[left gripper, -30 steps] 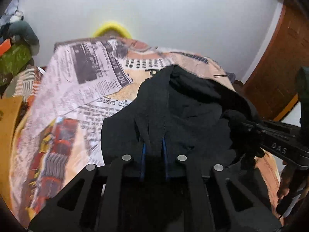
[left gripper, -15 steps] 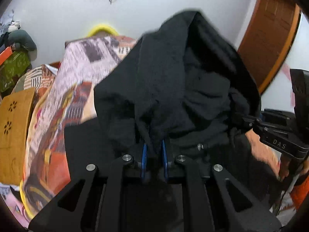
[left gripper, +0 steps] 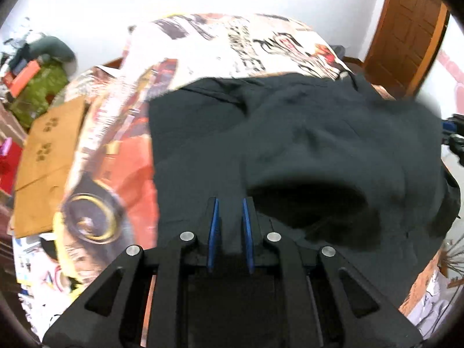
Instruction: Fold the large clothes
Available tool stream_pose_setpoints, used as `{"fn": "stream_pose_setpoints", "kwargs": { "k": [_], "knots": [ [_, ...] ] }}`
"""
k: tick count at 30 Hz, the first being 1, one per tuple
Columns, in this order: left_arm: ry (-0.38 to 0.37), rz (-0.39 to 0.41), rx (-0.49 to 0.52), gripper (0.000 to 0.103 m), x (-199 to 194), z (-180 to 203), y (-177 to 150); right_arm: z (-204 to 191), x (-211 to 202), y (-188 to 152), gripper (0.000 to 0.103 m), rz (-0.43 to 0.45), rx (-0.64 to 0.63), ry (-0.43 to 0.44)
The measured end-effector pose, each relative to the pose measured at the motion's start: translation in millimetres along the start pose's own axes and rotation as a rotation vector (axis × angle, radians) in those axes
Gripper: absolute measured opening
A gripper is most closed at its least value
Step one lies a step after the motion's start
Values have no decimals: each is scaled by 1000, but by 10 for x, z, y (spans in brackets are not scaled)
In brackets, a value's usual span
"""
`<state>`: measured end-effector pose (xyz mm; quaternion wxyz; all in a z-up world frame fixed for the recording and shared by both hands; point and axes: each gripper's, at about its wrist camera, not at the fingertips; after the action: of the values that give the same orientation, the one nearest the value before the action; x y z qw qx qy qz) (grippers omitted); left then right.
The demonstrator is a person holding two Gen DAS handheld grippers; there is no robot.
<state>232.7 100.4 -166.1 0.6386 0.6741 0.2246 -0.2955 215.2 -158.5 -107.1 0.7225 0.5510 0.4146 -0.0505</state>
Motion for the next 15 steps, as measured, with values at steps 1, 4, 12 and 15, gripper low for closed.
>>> {"fn": "stream_pose_setpoints", "kwargs": {
  "k": [1,4,12,15],
  "knots": [
    [15,14,6,14,-50,-19,32,26,-73,74,21,21,6,1],
    [23,86,14,14,-202,-15,168,113,-224,263,30,88,74,42],
    [-56,139,11,39,-57,357,229,-182,4,276,62,103,105,60],
    [-51,63,32,41,247,478,72,-282,341,29,62,-5,74,43]
  ]
}}
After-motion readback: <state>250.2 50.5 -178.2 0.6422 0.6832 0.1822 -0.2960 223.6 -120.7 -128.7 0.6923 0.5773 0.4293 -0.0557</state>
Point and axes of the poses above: each gripper's, at about its wrist camera, not at the fingertips, and x roughly the way its jaws point, z to its right, y to its top, and after that the axes turned 13 degrees about z, right-handed
